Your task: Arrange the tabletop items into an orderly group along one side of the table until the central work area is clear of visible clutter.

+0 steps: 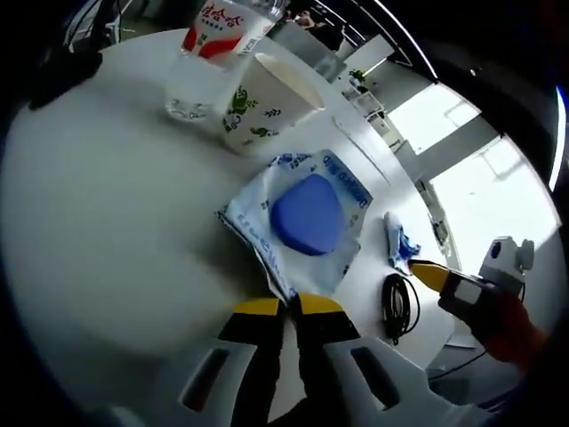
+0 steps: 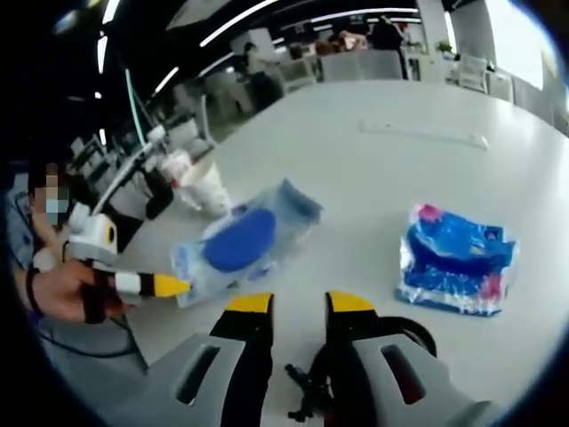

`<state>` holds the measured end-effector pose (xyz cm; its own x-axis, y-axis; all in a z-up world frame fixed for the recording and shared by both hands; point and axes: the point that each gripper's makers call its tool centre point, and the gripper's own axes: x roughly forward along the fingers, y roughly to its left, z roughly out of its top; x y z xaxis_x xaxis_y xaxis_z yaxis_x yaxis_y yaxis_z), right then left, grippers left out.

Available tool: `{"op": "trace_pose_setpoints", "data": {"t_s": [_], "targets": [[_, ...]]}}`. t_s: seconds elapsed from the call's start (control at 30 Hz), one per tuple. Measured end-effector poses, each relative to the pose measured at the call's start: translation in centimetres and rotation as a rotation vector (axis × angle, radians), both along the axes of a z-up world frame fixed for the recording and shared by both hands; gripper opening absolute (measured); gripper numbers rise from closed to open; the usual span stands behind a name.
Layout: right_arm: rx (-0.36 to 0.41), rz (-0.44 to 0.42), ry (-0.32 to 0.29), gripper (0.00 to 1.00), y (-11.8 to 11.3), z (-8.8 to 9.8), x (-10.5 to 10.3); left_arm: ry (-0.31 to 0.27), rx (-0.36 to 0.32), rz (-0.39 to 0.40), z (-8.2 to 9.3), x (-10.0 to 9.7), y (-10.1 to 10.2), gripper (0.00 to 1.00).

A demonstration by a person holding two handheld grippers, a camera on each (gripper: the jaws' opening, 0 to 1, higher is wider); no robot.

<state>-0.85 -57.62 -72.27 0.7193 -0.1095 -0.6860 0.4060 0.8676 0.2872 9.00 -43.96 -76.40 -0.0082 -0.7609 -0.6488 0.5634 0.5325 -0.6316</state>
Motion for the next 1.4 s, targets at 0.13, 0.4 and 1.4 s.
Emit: {"op": "trace_pose_setpoints", "data": {"t_s": [0.13,0.4,1.4], "targets": [[0.001,0.003,0.004,0.21,0.1,-0.2,-0.1,-0.021,0.006,-0.042,0.0,-0.4,0.8,0.00],[-0.001,0.003,0.004,0.21,0.1,-0.3,-0.2,-0.033,0.013,-0.057,0.1,0.0,2.3,0.00],[0.046,0.092,0.018,0.23,3.9,-1.4,1.9,-0.186,0.107,-0.386,0.7,0.1,9.4,0.00]]}}
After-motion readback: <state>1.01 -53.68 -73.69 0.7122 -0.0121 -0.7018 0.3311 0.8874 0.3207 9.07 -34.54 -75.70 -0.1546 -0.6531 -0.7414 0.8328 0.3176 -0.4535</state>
